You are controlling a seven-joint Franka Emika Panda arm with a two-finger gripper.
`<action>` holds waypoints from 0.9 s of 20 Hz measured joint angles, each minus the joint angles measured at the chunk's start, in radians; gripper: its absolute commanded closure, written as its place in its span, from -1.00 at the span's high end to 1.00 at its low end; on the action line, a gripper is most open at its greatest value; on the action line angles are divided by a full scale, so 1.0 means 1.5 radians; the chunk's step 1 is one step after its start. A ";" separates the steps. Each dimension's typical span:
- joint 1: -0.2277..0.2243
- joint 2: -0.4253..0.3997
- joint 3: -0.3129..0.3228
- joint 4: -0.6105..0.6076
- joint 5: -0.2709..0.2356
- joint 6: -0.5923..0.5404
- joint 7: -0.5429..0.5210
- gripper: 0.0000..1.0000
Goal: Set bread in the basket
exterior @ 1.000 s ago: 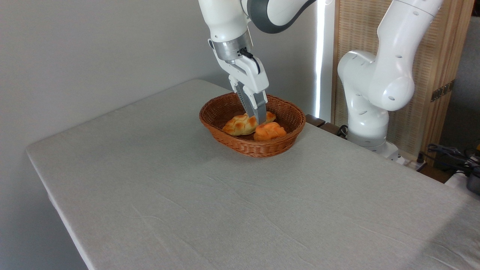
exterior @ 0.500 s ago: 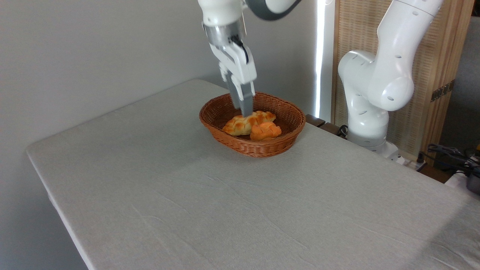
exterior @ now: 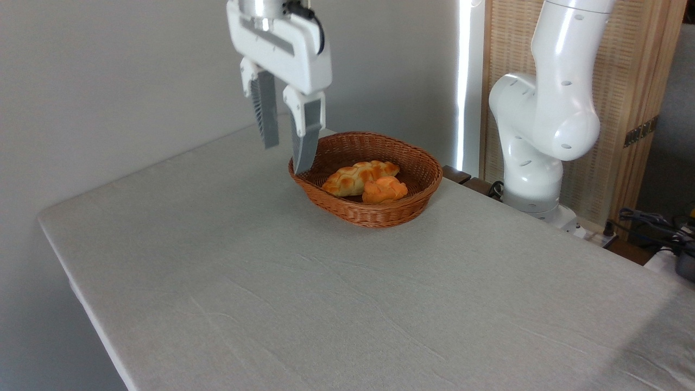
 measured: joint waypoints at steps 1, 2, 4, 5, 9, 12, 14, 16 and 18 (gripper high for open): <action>0.008 0.016 -0.002 0.003 0.003 0.013 0.000 1.00; 0.020 0.030 -0.009 0.006 0.003 0.022 0.000 1.00; 0.059 0.059 -0.045 0.016 0.003 0.031 0.000 1.00; 0.079 0.074 -0.067 0.027 0.004 0.032 -0.001 1.00; 0.102 0.110 -0.093 0.081 0.004 0.028 -0.021 1.00; 0.109 0.111 -0.086 0.103 0.003 -0.011 -0.021 1.00; 0.110 0.115 -0.087 0.115 0.003 -0.025 -0.021 1.00; 0.109 0.131 -0.090 0.144 0.002 -0.057 -0.021 1.00; 0.109 0.145 -0.093 0.171 0.002 -0.078 -0.021 1.00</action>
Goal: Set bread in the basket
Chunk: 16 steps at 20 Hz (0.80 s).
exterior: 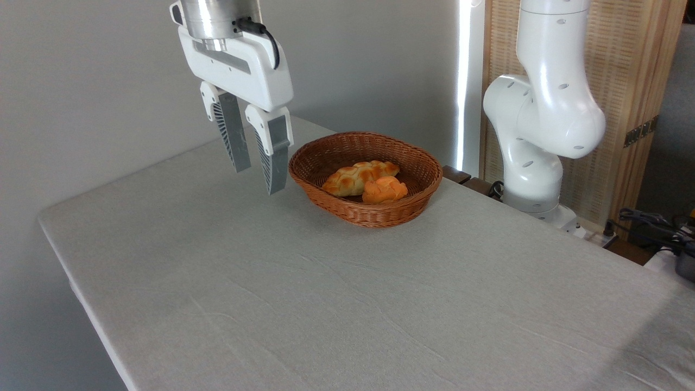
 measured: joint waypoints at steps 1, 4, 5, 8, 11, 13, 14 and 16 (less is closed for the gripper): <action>0.000 0.004 0.000 0.008 0.000 -0.009 0.000 1.00; 0.035 0.009 -0.025 0.018 -0.005 -0.016 -0.001 1.00; 0.054 0.009 -0.045 0.018 -0.005 -0.016 -0.001 1.00; 0.070 0.009 -0.074 0.020 -0.005 -0.016 -0.001 1.00; 0.073 0.006 -0.072 0.026 -0.005 -0.016 -0.001 1.00; 0.079 0.004 -0.070 0.027 -0.005 -0.016 -0.001 1.00; 0.082 0.004 -0.070 0.028 -0.005 -0.016 -0.001 1.00; 0.085 0.004 -0.062 0.028 0.001 -0.016 -0.001 1.00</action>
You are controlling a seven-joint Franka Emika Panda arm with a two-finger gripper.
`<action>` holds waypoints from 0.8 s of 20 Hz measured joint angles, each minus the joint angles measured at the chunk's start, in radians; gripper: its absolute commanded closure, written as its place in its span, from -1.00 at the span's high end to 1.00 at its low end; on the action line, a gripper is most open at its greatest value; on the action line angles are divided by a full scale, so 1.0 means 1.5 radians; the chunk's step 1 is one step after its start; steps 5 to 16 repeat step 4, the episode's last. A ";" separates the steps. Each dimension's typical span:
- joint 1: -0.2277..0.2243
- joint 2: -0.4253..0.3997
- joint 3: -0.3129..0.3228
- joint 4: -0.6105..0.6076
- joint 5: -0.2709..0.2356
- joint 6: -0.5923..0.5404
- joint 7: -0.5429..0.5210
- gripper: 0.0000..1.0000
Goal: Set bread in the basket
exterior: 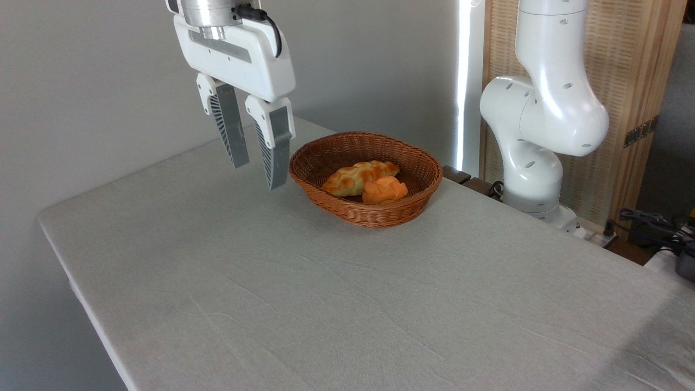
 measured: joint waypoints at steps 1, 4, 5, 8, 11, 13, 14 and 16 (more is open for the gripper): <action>0.000 0.000 0.009 0.000 0.005 0.000 0.000 1.00; 0.000 0.000 0.028 0.002 0.007 0.000 0.001 1.00; 0.000 0.000 0.028 0.002 0.007 0.000 0.001 1.00; 0.000 0.000 0.028 0.002 0.007 0.000 0.001 1.00; 0.000 0.000 0.028 0.002 0.007 0.000 0.001 1.00; 0.000 0.000 0.028 0.002 0.007 0.000 0.001 1.00; 0.000 0.000 0.028 0.002 0.007 0.000 0.001 1.00; 0.000 0.000 0.028 0.002 0.007 0.000 0.001 1.00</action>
